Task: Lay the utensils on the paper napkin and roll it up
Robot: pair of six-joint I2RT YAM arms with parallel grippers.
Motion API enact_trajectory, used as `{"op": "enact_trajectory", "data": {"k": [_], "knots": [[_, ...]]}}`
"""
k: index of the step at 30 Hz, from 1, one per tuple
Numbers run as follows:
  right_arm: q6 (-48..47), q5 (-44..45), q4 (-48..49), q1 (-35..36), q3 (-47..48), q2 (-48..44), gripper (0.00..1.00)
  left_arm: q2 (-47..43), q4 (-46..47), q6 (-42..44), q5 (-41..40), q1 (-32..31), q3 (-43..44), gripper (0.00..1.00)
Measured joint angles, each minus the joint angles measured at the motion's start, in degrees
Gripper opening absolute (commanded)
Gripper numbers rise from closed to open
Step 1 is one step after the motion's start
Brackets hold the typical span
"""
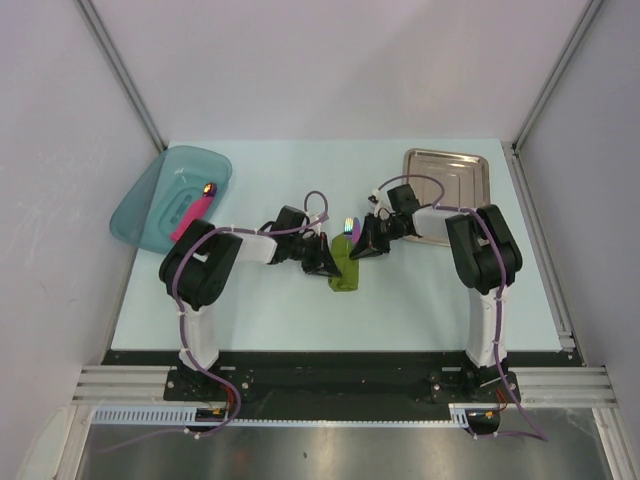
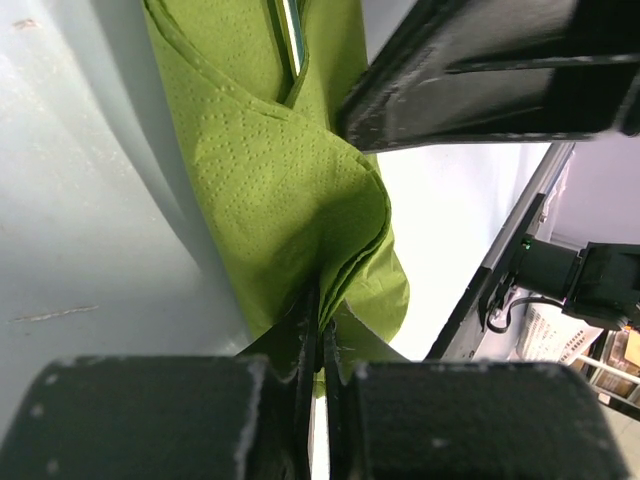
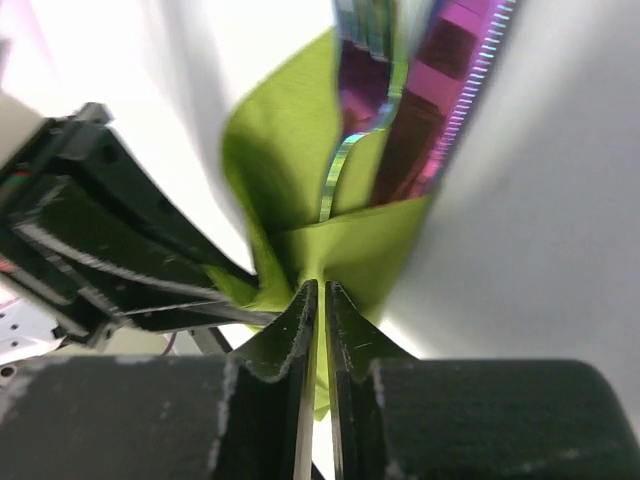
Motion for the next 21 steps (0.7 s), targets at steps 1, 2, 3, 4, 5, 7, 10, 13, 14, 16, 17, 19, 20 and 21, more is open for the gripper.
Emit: {"op": "enact_trajectory", "data": {"k": [1,2,3,4,5,7,10,13,14,16,17,19,20,21], "knots": [[-0.09,0.28,-0.22,0.02,0.00,0.28,0.10,0.00,0.00,0.09,0.00,-0.04,0.02,0.04],[-0.07,0.22,-0.22,0.09,0.00,0.63,0.10,-0.02,-0.02,0.13,0.00,-0.04,0.02,0.04],[-0.07,0.09,-0.17,0.13,0.02,0.76,0.09,-0.02,-0.02,0.15,0.00,-0.04,0.02,0.04],[-0.15,0.13,-0.20,0.22,0.04,0.79,0.09,-0.02,-0.02,0.13,0.02,-0.04,0.02,0.04],[-0.35,0.28,-0.24,0.37,0.09,0.79,0.09,-0.09,-0.02,0.15,0.00,-0.04,0.02,0.04],[-0.52,0.55,-0.33,0.61,0.17,0.83,0.08,-0.24,-0.04,0.15,-0.17,-0.11,0.02,0.04],[-0.94,1.20,-0.68,1.18,0.61,1.09,0.06,-1.09,-0.52,0.28,-1.57,-0.57,0.02,0.06],[-1.22,1.62,-1.14,1.62,1.25,1.49,0.05,-2.34,-1.03,0.35,-3.30,-1.31,0.02,0.06],[-1.31,1.77,-1.36,1.66,1.42,1.57,0.05,-2.73,-1.16,0.35,-3.56,-1.51,0.04,0.07],[-1.36,2.01,-1.81,1.73,1.66,1.62,0.05,-3.39,-1.66,0.28,-4.35,-2.14,0.57,0.07],[-1.40,2.05,-2.01,1.77,1.81,1.66,0.04,-3.45,-1.68,0.26,-4.55,-2.40,0.90,0.06],[-1.49,2.27,-2.58,1.84,2.14,1.73,0.04,-3.45,-1.64,0.22,-4.74,-3.06,1.55,0.06],[-1.57,2.45,-2.78,1.88,2.25,1.75,0.04,-3.45,-1.62,0.20,-4.76,-3.37,1.75,0.06],[-1.62,2.54,-2.97,1.92,2.36,1.75,0.04,-3.45,-1.62,0.17,-4.76,-3.67,1.88,0.05]]}}
